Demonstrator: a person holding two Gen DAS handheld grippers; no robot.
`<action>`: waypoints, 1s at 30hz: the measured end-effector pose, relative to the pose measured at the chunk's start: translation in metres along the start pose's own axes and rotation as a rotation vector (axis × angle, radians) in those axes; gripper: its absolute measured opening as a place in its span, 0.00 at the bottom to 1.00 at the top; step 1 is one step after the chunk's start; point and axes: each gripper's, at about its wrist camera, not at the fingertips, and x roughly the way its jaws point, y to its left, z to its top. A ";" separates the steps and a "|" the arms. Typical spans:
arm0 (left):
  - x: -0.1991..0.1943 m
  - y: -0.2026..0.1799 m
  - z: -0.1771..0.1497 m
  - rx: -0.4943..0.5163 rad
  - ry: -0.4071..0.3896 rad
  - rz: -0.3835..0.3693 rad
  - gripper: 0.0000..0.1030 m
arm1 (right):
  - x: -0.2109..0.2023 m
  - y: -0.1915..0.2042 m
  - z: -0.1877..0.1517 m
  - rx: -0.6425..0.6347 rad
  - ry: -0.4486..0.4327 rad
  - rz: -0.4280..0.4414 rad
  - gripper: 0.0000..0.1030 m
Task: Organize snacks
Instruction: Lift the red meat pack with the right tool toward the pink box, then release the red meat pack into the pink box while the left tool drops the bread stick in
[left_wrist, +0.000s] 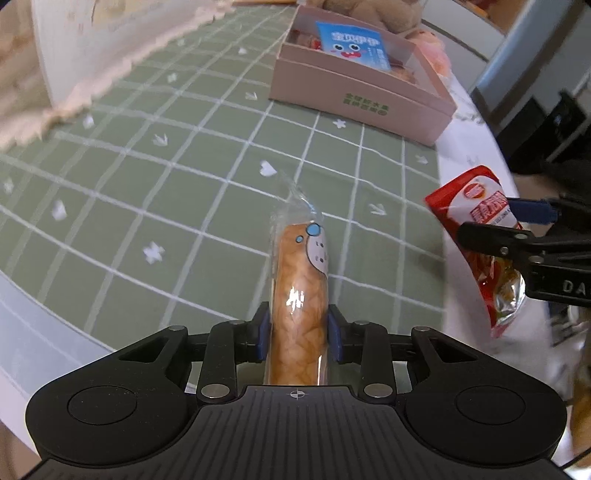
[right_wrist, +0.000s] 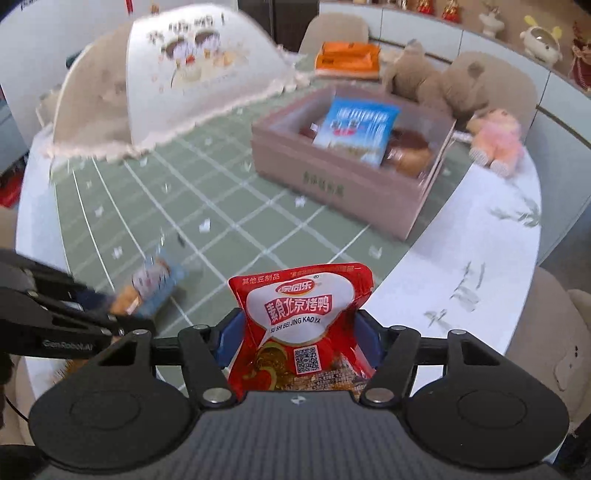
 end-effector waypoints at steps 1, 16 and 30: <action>-0.002 0.001 0.005 -0.018 -0.001 -0.035 0.33 | -0.005 -0.003 0.001 0.002 -0.012 -0.001 0.62; 0.014 -0.026 0.240 -0.214 -0.257 -0.340 0.35 | -0.043 -0.055 0.024 0.103 -0.101 -0.132 0.63; 0.015 0.030 0.183 -0.160 -0.306 -0.217 0.35 | 0.000 -0.057 0.090 0.081 -0.192 -0.198 0.63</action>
